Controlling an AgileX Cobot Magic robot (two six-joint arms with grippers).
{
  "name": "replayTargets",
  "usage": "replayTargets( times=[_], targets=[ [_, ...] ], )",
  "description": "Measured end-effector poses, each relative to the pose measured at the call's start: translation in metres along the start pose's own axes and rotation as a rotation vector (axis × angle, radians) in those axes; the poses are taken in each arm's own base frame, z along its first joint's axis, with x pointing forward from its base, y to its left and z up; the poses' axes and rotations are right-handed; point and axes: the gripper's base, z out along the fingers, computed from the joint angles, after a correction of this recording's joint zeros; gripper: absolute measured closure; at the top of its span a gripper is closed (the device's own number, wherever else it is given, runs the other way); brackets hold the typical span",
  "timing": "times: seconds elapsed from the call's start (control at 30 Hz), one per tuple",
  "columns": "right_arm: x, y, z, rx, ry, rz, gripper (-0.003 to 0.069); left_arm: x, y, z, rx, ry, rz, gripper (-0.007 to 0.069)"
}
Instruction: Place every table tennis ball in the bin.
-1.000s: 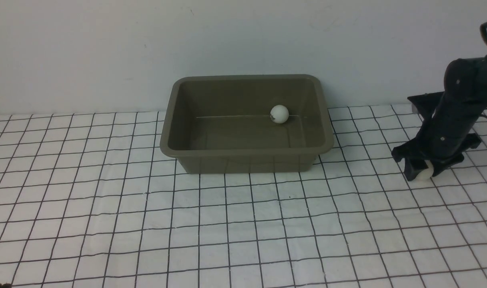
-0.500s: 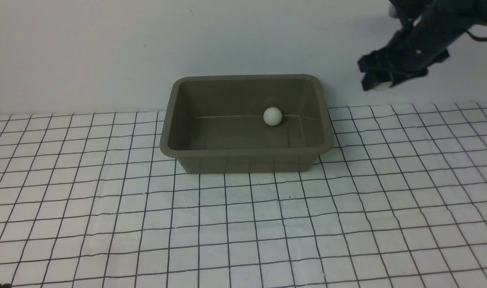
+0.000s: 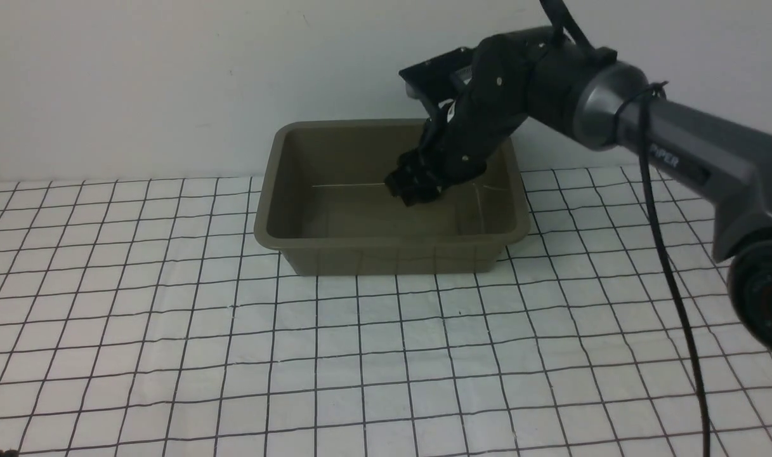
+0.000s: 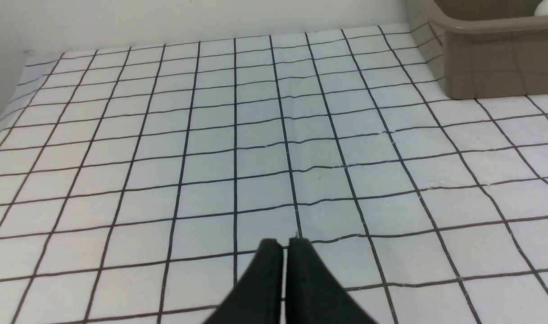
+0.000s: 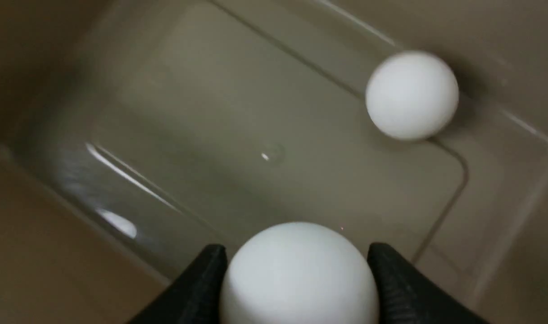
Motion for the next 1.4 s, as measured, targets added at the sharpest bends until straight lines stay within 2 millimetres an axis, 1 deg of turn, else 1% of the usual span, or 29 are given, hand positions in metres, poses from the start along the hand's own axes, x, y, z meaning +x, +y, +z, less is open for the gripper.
replayTargets(
  times=[0.2, 0.33, 0.47, 0.6, 0.77, 0.8, 0.87, 0.93, 1.0, 1.07, 1.13, 1.17, 1.23, 1.27, 1.33, 1.37, 1.4],
  targets=[
    [0.005, -0.006, 0.014, 0.009, 0.023, -0.004, 0.0301, 0.000, 0.000, 0.000, 0.000, 0.000, 0.000, 0.0629],
    [0.007, -0.007, 0.019, 0.013, 0.031, -0.006, 0.0281, 0.000, 0.000, 0.000, 0.000, 0.000, 0.000, 0.0629],
    [0.007, -0.007, 0.019, 0.014, 0.028, -0.003, 0.0244, 0.000, 0.000, 0.000, 0.000, 0.000, 0.000, 0.0629],
    [0.006, -0.007, 0.018, 0.014, 0.027, -0.004, 0.0233, 0.000, 0.000, 0.000, 0.000, 0.000, 0.000, 0.0629],
    [-0.005, -0.008, 0.003, 0.031, 0.015, -0.022, 0.0232, 0.000, 0.000, 0.000, 0.000, 0.000, 0.000, 0.0629],
    [-0.012, -0.010, -0.006, 0.044, 0.000, -0.034, 0.0235, 0.000, 0.000, 0.000, 0.000, 0.000, 0.000, 0.0629],
    [-0.027, -0.014, -0.032, 0.090, -0.045, -0.060, 0.0246, 0.000, 0.000, 0.000, 0.000, 0.000, 0.000, 0.0629],
    [-0.039, -0.025, -0.074, 0.131, -0.112, -0.054, 0.0274, 0.000, 0.000, 0.000, 0.000, 0.000, 0.000, 0.0629],
    [-0.042, -0.039, -0.105, 0.161, -0.151, -0.033, 0.0298, 0.000, 0.000, 0.000, 0.000, 0.000, 0.000, 0.0629],
    [-0.041, -0.059, -0.140, 0.197, -0.179, 0.004, 0.0329, 0.000, 0.000, 0.000, 0.000, 0.000, 0.000, 0.0629],
    [-0.033, -0.083, -0.185, 0.248, -0.217, 0.046, 0.0365, 0.000, 0.000, 0.000, 0.000, 0.000, 0.000, 0.0629],
    [-0.027, -0.093, -0.201, 0.271, -0.225, 0.063, 0.0385, 0.000, 0.000, 0.000, 0.000, 0.000, 0.000, 0.0629],
    [-0.007, -0.113, -0.240, 0.328, -0.236, 0.091, 0.0442, 0.000, 0.000, 0.000, 0.000, 0.000, 0.000, 0.0629],
    [0.000, -0.117, -0.255, 0.348, -0.245, 0.094, 0.0459, 0.000, 0.000, 0.000, 0.000, 0.000, 0.000, 0.0629],
    [0.018, -0.123, -0.270, 0.369, -0.233, 0.094, 0.0498, 0.000, 0.000, 0.000, 0.000, 0.000, 0.000, 0.0629],
    [0.029, -0.124, -0.281, 0.376, -0.238, 0.096, 0.0517, 0.000, 0.000, 0.000, 0.000, 0.000, 0.000, 0.0629],
    [0.038, -0.124, -0.281, 0.372, -0.227, 0.093, 0.0536, 0.000, 0.000, 0.000, 0.000, 0.000, 0.000, 0.0629]
  ],
)
